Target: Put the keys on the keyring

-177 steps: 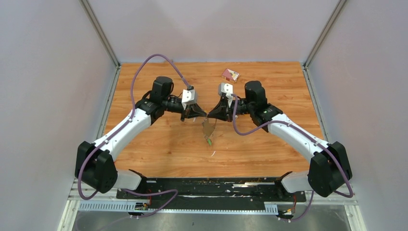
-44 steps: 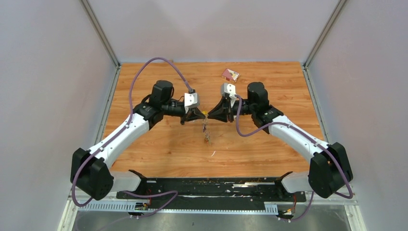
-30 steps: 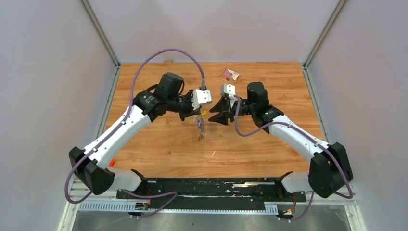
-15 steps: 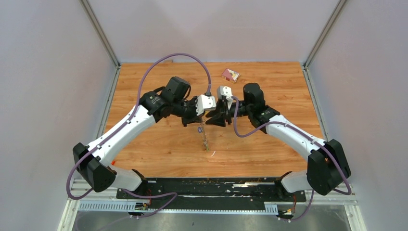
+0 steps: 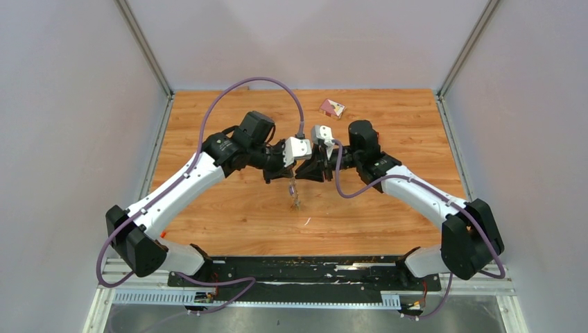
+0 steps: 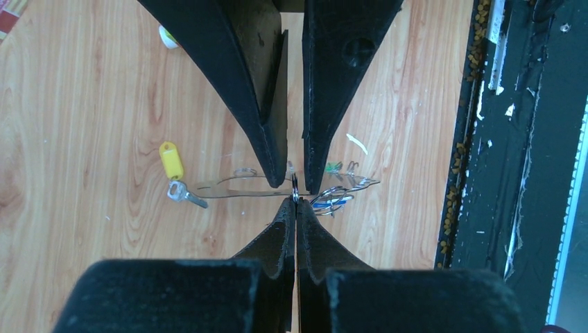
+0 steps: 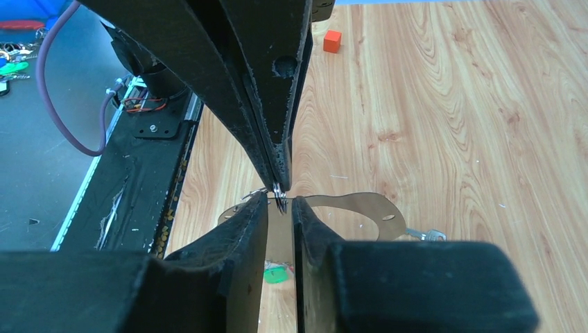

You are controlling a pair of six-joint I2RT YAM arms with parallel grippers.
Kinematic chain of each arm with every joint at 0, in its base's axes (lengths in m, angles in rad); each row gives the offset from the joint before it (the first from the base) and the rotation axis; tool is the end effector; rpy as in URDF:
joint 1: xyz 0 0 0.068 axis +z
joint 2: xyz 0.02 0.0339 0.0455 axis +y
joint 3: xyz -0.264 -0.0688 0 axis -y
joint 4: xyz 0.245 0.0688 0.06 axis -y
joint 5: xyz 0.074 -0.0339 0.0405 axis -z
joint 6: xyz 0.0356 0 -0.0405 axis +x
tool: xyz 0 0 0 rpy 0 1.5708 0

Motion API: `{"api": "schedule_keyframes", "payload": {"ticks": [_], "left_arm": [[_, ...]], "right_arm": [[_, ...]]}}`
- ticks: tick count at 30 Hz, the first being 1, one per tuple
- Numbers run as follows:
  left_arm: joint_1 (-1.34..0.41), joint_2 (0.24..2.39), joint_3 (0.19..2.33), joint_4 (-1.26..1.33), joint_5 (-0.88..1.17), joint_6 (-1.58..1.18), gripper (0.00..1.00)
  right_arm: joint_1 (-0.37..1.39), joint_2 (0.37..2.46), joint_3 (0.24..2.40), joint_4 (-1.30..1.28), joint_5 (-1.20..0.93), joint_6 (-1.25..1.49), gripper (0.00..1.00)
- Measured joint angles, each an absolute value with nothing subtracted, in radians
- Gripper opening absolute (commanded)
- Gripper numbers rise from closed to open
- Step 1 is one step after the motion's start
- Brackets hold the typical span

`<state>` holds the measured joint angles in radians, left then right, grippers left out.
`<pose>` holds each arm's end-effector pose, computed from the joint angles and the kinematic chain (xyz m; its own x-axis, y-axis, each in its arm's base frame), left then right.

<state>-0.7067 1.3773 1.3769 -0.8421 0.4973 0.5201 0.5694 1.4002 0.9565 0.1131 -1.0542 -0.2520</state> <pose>0.2052 -0.1975 0.3539 -0.0889 0.6502 -0.7545 0.9868 0.1603 0.0218 0.2434 0.1926 0.2930 -0.0257 -0.1627 -0.9863 -0.9968 -0.0702 0.0375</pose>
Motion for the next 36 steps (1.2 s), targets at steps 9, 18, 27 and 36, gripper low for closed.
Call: {"api": "schedule_keyframes", "payload": {"ticks": [9,18,27,36], "left_arm": [[-0.706,1.377,1.369,-0.825,0.508,0.511,0.00],[-0.696,1.339,1.299,-0.765,0.513,0.537,0.30],[-0.549,1.167,1.159,-0.564,0.654,0.541,0.34],[-0.532,1.182,1.088,-0.401,0.866,0.541,0.35]], "right_arm": [[0.576,1.407,0.957,0.110,-1.055,-0.253,0.00],[0.572,1.404,0.957,0.095,-1.043,-0.251,0.00],[0.541,1.370,0.947,0.241,-1.096,-0.101,0.00],[0.541,1.369,0.928,0.357,-1.135,0.030,0.00]]}}
